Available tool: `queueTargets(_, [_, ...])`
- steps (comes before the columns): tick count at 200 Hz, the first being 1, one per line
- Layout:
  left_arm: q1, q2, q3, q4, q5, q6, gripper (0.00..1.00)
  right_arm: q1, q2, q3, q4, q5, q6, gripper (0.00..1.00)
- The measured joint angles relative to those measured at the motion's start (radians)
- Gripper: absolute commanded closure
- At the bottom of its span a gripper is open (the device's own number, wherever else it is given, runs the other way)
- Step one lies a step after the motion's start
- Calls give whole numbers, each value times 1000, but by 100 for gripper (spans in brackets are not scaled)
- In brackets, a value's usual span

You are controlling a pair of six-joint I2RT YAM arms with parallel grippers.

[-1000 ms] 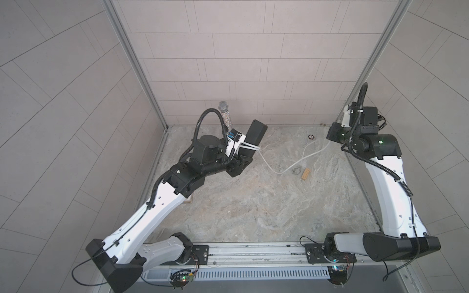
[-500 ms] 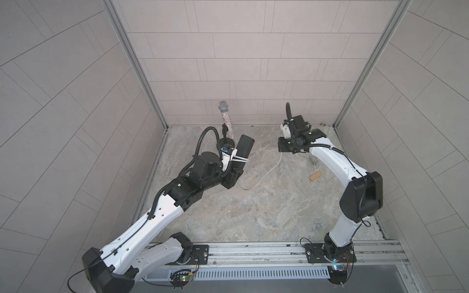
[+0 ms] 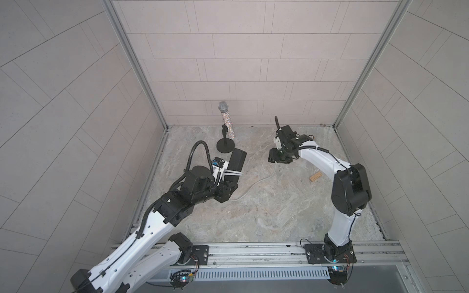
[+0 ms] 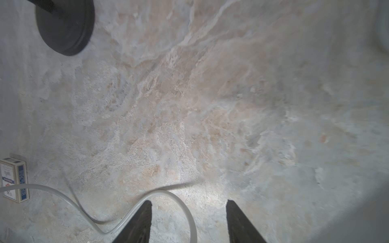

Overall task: Unwrap the cord wrapped around the power strip
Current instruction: Adjust the power cord at the center of the board, then unwrap the power cord from the power strip.

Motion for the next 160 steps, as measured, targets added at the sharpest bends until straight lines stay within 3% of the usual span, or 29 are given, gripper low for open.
queueTargets(34, [0, 38, 2, 95, 117, -71, 100, -2, -259, -83, -39, 56, -47, 41])
queueTargets(55, [0, 47, 4, 179, 198, -127, 100, 13, -423, -214, 6, 39, -77, 42])
queueTargets(79, [0, 72, 39, 273, 286, -198, 100, 97, -604, -438, 166, -19, -107, 39])
queueTargets(100, [0, 104, 78, 371, 348, -268, 100, 213, -728, -655, 425, -68, -122, 33])
queueTargets(126, [0, 133, 88, 515, 406, -384, 100, 317, -740, -822, 774, -97, -130, 29])
queueTargets(160, [0, 154, 88, 645, 437, -502, 100, 370, -586, -825, 1145, -150, -144, 27])
